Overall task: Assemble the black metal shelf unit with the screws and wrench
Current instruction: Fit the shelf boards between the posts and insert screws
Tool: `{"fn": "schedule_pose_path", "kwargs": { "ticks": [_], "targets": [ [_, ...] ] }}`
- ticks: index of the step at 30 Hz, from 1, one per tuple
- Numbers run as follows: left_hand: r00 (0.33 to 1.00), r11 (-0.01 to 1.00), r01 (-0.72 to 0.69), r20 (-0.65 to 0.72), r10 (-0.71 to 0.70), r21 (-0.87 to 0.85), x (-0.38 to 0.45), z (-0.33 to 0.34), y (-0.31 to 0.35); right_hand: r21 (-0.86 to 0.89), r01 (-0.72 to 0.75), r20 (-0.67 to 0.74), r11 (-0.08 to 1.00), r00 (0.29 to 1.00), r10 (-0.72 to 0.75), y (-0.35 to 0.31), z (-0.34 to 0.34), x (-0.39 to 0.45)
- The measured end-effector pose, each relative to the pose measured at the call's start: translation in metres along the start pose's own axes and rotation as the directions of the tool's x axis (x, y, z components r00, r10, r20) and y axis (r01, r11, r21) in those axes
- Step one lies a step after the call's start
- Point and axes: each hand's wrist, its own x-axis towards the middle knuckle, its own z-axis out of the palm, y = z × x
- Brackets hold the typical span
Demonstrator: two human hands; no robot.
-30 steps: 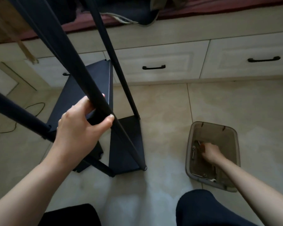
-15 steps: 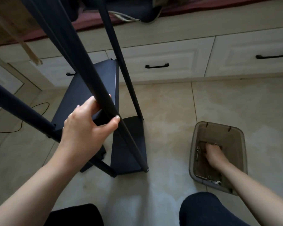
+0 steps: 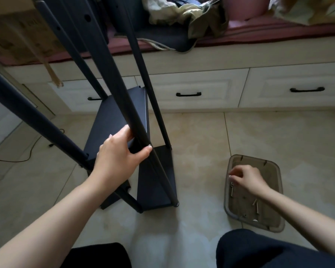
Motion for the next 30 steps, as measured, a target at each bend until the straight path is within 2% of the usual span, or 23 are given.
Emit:
{"fn": "schedule_pose_path", "kwargs": {
  "ticks": [4,7,10,13,17,24,30],
  "targets": [
    [0.999,1.0,0.0,0.037,0.001,-0.002,0.004,-0.02,-0.016,0.174,0.039,-0.099,0.984,0.995,-0.022,-0.049,-0.017,-0.008],
    [0.999,1.0,-0.004,0.049,0.004,0.002,0.007,-0.034,-0.028,0.355,0.088,-0.049,0.931,0.996,-0.076,-0.09,-0.017,-0.016],
    [0.999,1.0,-0.011,0.045,0.012,-0.015,0.006,-0.043,-0.04,0.433,0.145,0.004,0.89,0.987,-0.163,-0.133,-0.006,-0.025],
    [1.0,0.998,-0.005,0.029,0.007,-0.058,0.003,-0.046,-0.051,0.524,0.142,0.078,0.84,0.974,-0.214,-0.173,0.009,-0.031],
    [1.0,0.993,-0.009,0.01,0.01,-0.114,0.0,-0.049,-0.064,0.618,0.129,0.097,0.775,0.966,-0.239,-0.218,0.025,-0.036],
    [1.0,0.983,-0.002,-0.023,-0.003,-0.183,-0.009,-0.058,-0.097,0.666,0.136,0.107,0.733,0.956,-0.275,-0.257,0.063,-0.021],
    [0.997,0.951,0.027,-0.066,-0.049,-0.308,-0.016,-0.053,-0.119,0.68,0.151,0.119,0.717,0.943,-0.312,-0.272,0.093,-0.013]
  ]
}}
